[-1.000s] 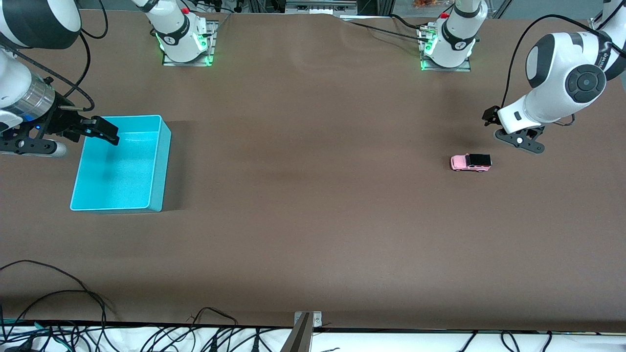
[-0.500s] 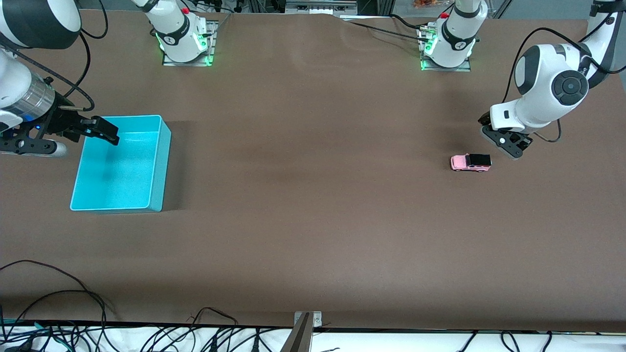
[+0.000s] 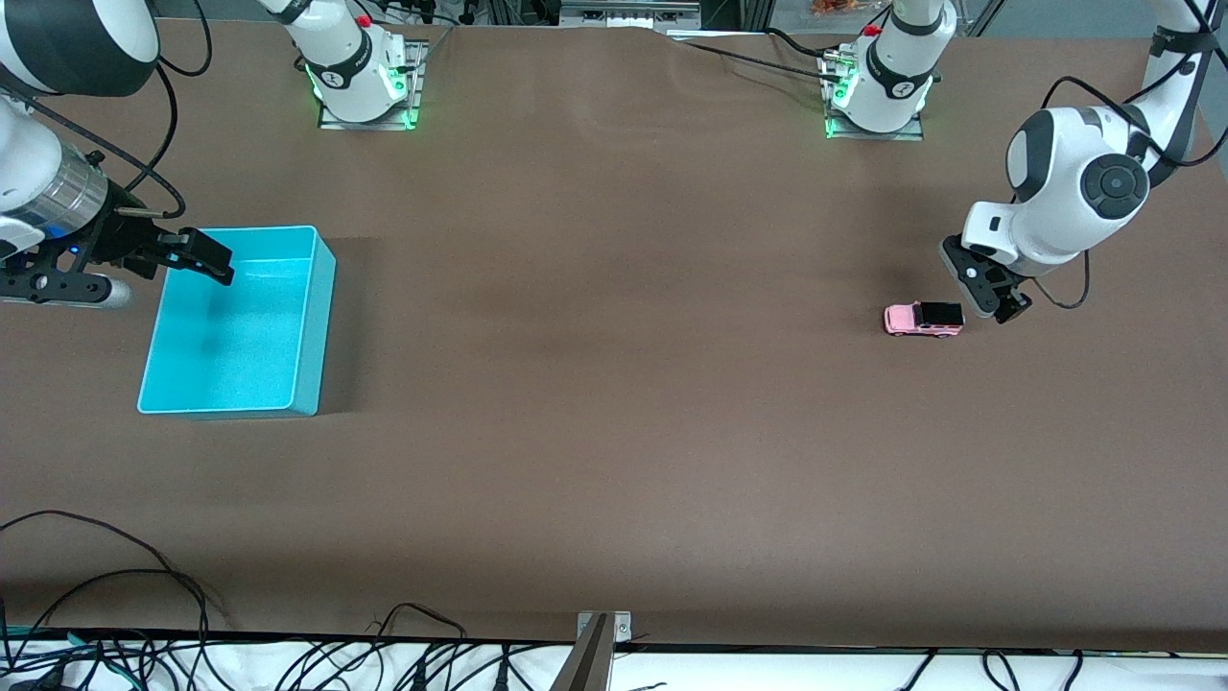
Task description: Wind and store pink jeep toy
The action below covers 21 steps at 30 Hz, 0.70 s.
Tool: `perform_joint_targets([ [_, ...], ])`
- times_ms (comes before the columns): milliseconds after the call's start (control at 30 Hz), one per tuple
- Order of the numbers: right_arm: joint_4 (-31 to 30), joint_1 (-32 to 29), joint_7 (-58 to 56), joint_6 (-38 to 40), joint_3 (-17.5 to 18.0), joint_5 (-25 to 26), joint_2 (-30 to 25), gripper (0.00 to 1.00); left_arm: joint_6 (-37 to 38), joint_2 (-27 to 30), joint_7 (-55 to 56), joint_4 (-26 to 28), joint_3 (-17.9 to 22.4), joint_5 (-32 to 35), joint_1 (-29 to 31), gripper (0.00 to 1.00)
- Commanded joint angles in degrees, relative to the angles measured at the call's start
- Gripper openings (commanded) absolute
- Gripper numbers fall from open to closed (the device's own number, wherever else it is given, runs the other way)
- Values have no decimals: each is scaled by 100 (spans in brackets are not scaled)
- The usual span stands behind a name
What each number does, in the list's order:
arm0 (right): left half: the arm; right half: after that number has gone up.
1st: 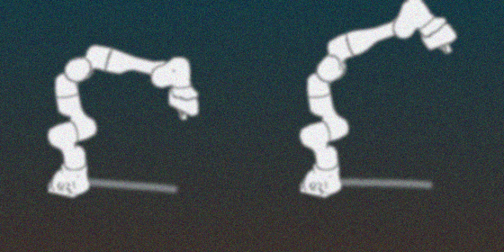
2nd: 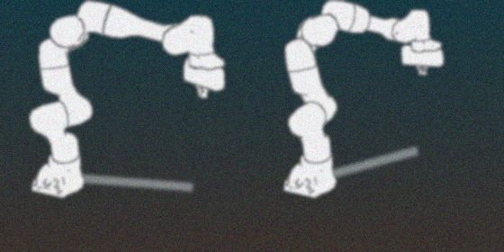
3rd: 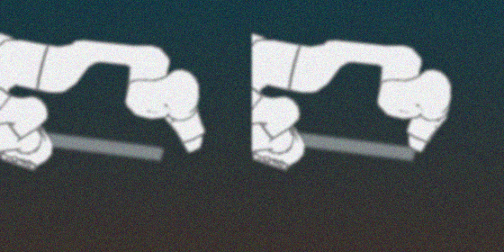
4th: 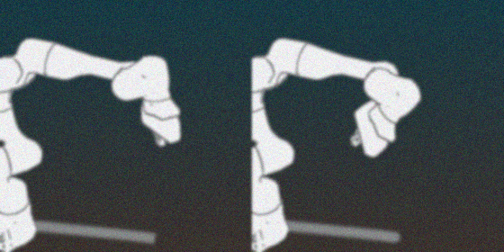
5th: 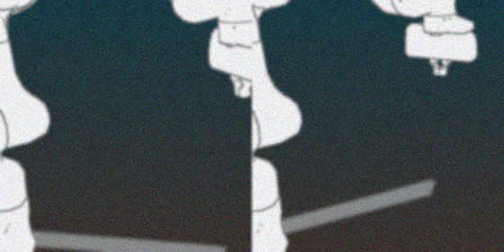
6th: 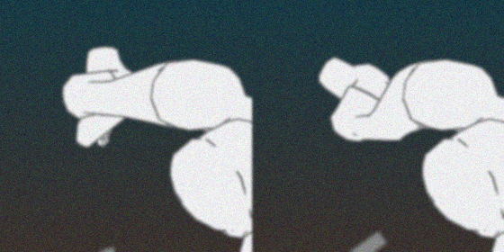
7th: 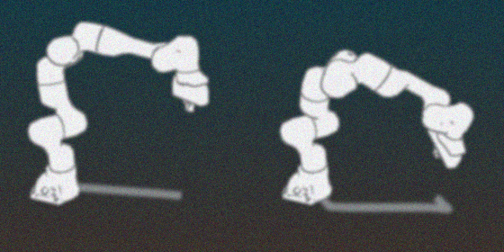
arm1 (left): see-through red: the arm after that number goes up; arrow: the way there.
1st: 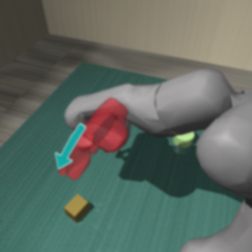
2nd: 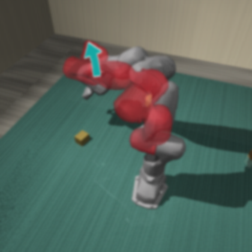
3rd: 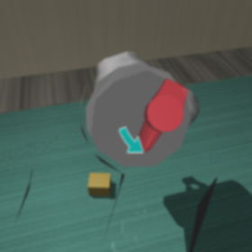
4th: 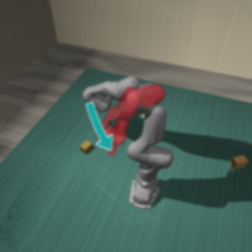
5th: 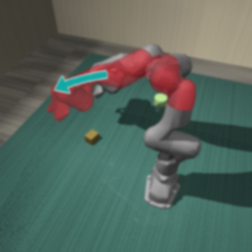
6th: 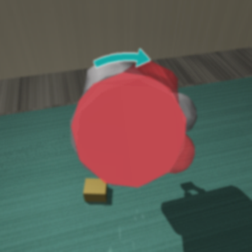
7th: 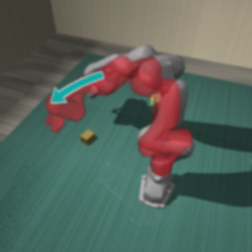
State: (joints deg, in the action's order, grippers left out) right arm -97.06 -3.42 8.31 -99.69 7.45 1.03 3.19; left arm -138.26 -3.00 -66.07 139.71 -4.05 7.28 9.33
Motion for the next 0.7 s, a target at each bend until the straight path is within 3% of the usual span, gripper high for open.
perform_joint_targets([
  [0, -6, -9, 21, 64, -7, 37, -55, 100, -306, -148, -661, -14, -26, -16, 42, 100],
  [33, -6, -9, 13, 73, -7, 46, -64, 100, -768, -374, -1410, -14, -26, -16, 25, 100],
  [100, -6, -9, 13, 64, -16, 72, -64, 100, -930, -464, -1680, -14, -35, -24, 16, 100],
  [467, -6, -1, 21, 64, -7, 99, -64, 100, -1194, -842, -2480, -85, -26, -604, 25, 100],
  [667, -6, -9, 30, 64, -16, 169, -64, 100, -1265, -983, -2490, -85, -26, -605, 25, 100],
])
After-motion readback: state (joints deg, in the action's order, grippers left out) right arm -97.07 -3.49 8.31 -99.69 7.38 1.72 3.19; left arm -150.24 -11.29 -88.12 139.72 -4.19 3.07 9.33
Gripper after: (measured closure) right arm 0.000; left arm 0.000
